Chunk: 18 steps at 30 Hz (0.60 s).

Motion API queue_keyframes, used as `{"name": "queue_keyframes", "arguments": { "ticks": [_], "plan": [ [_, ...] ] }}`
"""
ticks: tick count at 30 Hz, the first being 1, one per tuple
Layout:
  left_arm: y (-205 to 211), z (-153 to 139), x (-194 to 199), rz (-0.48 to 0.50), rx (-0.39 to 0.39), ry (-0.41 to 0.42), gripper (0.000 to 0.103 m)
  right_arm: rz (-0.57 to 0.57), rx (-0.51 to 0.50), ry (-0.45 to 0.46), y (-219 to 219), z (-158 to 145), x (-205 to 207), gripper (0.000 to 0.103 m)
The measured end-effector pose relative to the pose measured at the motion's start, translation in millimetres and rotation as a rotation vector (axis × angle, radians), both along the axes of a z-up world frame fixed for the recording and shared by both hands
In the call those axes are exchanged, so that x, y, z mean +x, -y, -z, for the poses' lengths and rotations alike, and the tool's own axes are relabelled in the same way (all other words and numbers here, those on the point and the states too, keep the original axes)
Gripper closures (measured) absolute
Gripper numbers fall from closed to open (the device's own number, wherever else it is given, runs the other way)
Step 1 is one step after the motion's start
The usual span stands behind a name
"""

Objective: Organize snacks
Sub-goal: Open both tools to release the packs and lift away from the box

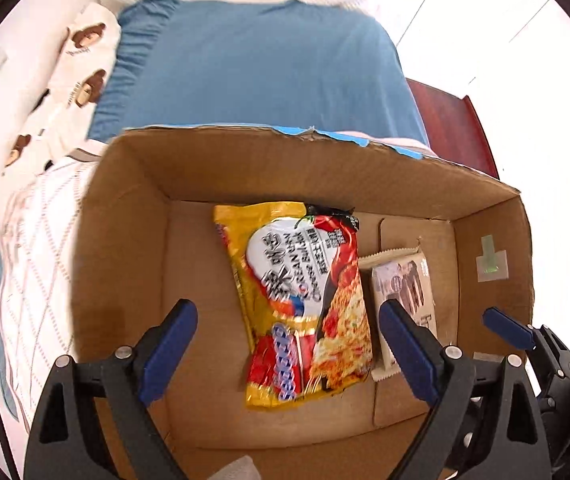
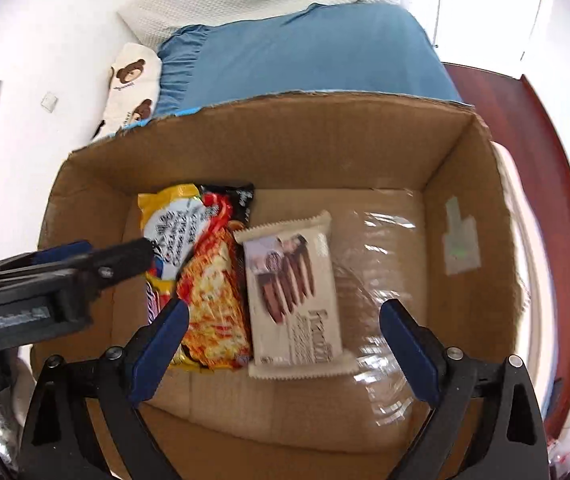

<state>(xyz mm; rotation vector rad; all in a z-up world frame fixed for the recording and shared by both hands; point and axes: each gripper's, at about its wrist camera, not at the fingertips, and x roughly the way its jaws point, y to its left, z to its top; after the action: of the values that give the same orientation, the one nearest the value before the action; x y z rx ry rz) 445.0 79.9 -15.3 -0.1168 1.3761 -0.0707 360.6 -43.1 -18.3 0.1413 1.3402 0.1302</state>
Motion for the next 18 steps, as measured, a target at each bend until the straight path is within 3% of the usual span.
{"name": "queue_keyframes", "arguments": {
  "ticks": [13,18],
  "plan": [
    [-4.5,-57.3,-74.6,-0.004,0.040,0.161,0.010,0.000,-0.070,0.151,3.6,-59.5,-83.7,0.005],
    [-0.1,-83.9,-106.9,0.000,0.032,0.220,0.010,0.010,-0.047,0.208,7.2,-88.6,-114.6,0.005]
  ]
}}
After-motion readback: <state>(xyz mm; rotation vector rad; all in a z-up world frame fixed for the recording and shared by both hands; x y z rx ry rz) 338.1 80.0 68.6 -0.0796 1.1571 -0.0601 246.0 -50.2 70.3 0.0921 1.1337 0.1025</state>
